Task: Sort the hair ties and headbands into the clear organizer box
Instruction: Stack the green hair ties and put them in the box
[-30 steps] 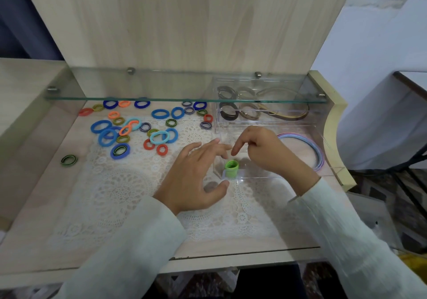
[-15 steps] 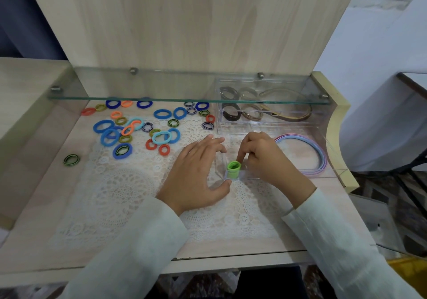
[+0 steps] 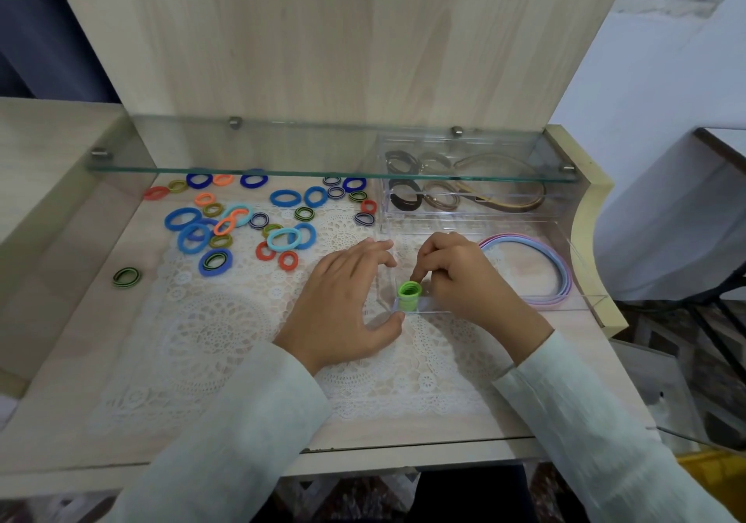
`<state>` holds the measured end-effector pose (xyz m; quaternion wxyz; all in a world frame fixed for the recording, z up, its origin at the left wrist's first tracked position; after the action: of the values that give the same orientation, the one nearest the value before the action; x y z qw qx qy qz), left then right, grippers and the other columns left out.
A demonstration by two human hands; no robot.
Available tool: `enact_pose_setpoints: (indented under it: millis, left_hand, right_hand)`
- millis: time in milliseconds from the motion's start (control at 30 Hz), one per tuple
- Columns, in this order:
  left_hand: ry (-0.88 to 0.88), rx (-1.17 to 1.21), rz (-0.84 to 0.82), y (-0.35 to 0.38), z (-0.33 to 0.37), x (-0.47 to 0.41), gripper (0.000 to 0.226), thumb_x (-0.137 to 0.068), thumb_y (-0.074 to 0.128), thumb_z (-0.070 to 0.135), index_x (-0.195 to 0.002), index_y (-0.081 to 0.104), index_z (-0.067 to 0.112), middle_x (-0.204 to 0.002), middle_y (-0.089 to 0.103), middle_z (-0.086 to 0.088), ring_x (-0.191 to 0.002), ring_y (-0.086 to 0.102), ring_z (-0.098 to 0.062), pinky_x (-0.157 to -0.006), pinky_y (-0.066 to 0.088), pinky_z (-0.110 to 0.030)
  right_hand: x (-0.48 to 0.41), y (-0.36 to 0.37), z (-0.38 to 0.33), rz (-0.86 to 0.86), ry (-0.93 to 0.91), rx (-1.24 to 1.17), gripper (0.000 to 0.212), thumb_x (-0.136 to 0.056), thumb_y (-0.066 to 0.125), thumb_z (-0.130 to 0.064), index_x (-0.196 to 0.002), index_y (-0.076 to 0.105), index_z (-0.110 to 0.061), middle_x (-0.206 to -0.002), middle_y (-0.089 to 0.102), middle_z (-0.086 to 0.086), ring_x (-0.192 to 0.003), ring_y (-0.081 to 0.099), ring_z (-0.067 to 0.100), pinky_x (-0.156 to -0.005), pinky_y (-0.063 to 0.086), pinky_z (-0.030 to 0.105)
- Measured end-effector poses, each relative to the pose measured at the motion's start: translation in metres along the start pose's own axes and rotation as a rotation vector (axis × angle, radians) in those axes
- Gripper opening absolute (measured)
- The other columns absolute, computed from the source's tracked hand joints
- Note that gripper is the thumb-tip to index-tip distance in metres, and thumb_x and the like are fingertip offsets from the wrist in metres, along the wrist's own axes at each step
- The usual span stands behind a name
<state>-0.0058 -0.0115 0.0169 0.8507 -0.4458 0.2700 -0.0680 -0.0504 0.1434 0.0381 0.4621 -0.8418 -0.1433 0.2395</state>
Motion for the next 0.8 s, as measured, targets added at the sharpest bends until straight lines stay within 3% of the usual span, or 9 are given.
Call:
enact_pose_setpoints:
  millis: [200, 300, 500, 667, 800]
  left_hand:
    - [-0.009, -0.016, -0.02, 0.001, -0.001, 0.0, 0.056, -0.077, 0.063, 0.049, -0.125, 0.045, 0.028, -0.15, 0.041, 0.013, -0.144, 0.028, -0.008, -0.113, 0.017, -0.024]
    - [-0.013, -0.03, -0.025, 0.002, -0.002, 0.001, 0.054, -0.078, 0.063, 0.05, -0.125, 0.046, 0.028, -0.15, 0.04, 0.014, -0.144, 0.028, -0.007, -0.111, 0.014, -0.021]
    - [-0.012, -0.019, -0.018, 0.003, -0.004, 0.0, 0.049, -0.079, 0.06, 0.05, -0.122, 0.049, 0.03, -0.149, 0.041, 0.015, -0.143, 0.029, -0.007, -0.112, 0.019, -0.025]
    - [-0.098, 0.2, -0.086, -0.002, -0.01, -0.002, 0.05, -0.075, 0.059, 0.041, -0.123, 0.05, 0.033, -0.148, 0.041, 0.021, -0.133, 0.041, -0.003, -0.112, 0.033, -0.038]
    - [-0.197, 0.399, -0.194, -0.005, -0.015, -0.004, 0.057, -0.075, 0.054, 0.032, -0.131, 0.048, 0.037, -0.146, 0.041, 0.025, -0.134, 0.04, 0.0, -0.11, 0.035, -0.03]
  right_hand:
    - [0.0, 0.0, 0.003, -0.001, 0.029, -0.001, 0.04, -0.064, 0.044, 0.009, -0.071, 0.077, -0.012, -0.078, 0.053, -0.006, -0.082, 0.046, 0.015, -0.069, 0.029, 0.012]
    - [0.0, 0.002, 0.003, -0.021, 0.017, 0.011, 0.036, -0.065, 0.045, 0.003, -0.073, 0.077, -0.01, -0.079, 0.054, -0.006, -0.083, 0.046, 0.015, -0.069, 0.033, 0.018]
    - [0.001, 0.004, 0.001, -0.012, -0.021, 0.027, 0.036, -0.063, 0.042, 0.001, -0.07, 0.076, -0.009, -0.078, 0.06, -0.001, -0.08, 0.049, 0.021, -0.068, 0.032, 0.019]
    - [0.003, 0.002, 0.003, -0.009, 0.031, 0.015, 0.04, -0.066, 0.04, 0.005, -0.075, 0.076, -0.01, -0.081, 0.055, -0.008, -0.087, 0.047, 0.017, -0.075, 0.035, 0.024]
    - [0.002, 0.001, 0.003, -0.027, 0.075, 0.017, 0.043, -0.069, 0.045, 0.017, -0.077, 0.075, -0.012, -0.083, 0.055, -0.007, -0.088, 0.046, 0.016, -0.078, 0.036, 0.024]
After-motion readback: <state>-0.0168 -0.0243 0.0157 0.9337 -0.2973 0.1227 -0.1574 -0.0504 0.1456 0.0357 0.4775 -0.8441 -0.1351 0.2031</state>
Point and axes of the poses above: each hand's wrist, its own x-axis away from the middle knuckle, its own y-axis out of the palm, z = x × y, the point moved 5 cm from there along -x, towards the middle knuckle
